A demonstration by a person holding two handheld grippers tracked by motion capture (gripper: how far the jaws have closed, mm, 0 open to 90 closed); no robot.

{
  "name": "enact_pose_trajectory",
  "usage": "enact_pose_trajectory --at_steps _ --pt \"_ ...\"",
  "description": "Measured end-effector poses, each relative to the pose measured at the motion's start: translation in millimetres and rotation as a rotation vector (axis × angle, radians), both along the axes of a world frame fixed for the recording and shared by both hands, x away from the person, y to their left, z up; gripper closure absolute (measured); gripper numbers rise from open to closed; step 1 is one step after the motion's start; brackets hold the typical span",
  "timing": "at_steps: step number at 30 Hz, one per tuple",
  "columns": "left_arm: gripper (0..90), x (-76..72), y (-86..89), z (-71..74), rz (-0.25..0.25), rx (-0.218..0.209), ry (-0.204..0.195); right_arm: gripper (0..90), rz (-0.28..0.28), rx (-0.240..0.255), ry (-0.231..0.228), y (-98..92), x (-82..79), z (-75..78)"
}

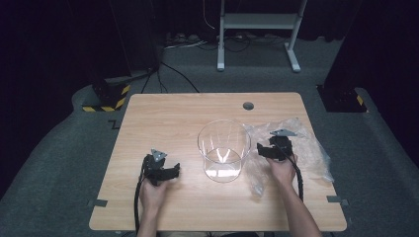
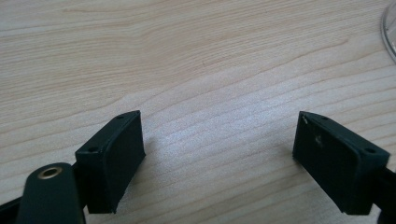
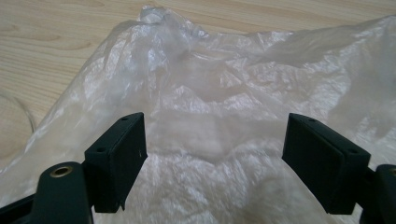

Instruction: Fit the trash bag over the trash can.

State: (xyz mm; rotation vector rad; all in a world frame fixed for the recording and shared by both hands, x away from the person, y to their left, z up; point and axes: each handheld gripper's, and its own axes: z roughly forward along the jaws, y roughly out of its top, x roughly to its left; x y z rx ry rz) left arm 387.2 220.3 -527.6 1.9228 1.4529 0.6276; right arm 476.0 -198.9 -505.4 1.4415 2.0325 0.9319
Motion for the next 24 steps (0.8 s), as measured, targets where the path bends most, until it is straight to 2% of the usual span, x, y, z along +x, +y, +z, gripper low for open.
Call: enact_pose_trajectory --at_steps 2,3,5,7,10,15,18,19,21,22,23,24 --pt "16.5 0.0 0.0 0.0 0.0 0.0 0.0 21.4 -0.004 0.001 -0.001 2.9 3.9 -0.7" --pt "16.5 0.0 0.1 0.0 0.0 -0.001 0.0 22.1 -0.015 0.023 -0.006 5.2 7.5 -1.3" --pt "16.5 0.0 0.1 0.0 0.0 -0.001 0.0 22.3 -0.023 0.033 -0.009 6.0 8.8 -2.2" --pt "16.6 0.0 0.2 0.0 0.0 -0.002 0.0 22.4 -0.033 0.042 0.008 8.2 11.9 -4.6" --pt "16.6 -0.1 0.2 0.0 -0.001 -0.002 0.0 23.9 -0.036 0.007 0.016 14.9 19.0 -10.5" --pt "16.6 -0.1 0.2 0.0 -0.001 0.0 -0.001 28.8 -0.022 -0.043 0.028 23.0 20.5 -15.4" --pt "16.6 -0.1 0.2 0.0 -0.001 0.0 -0.001 34.6 -0.024 -0.023 0.018 24.0 21.1 -17.2" --pt "16.6 0.0 0.2 0.0 -0.001 0.0 -0.001 41.8 -0.005 -0.022 0.007 24.7 20.4 -17.3" --pt "16.6 0.0 0.2 0.0 -0.001 0.0 -0.001 45.0 0.01 -0.024 0.001 24.8 19.9 -17.2" --pt "16.6 0.4 0.1 0.0 -0.001 0.0 0.0 52.7 0.016 -0.018 0.0 25.1 18.6 -17.0" --pt "16.6 0.4 0.1 0.0 -0.001 0.0 0.0 56.7 0.023 -0.019 -0.005 24.8 17.9 -17.1" --pt "16.6 0.7 0.0 0.1 -0.001 0.001 0.0 56.7 0.023 -0.019 -0.005 24.8 17.9 -17.1"
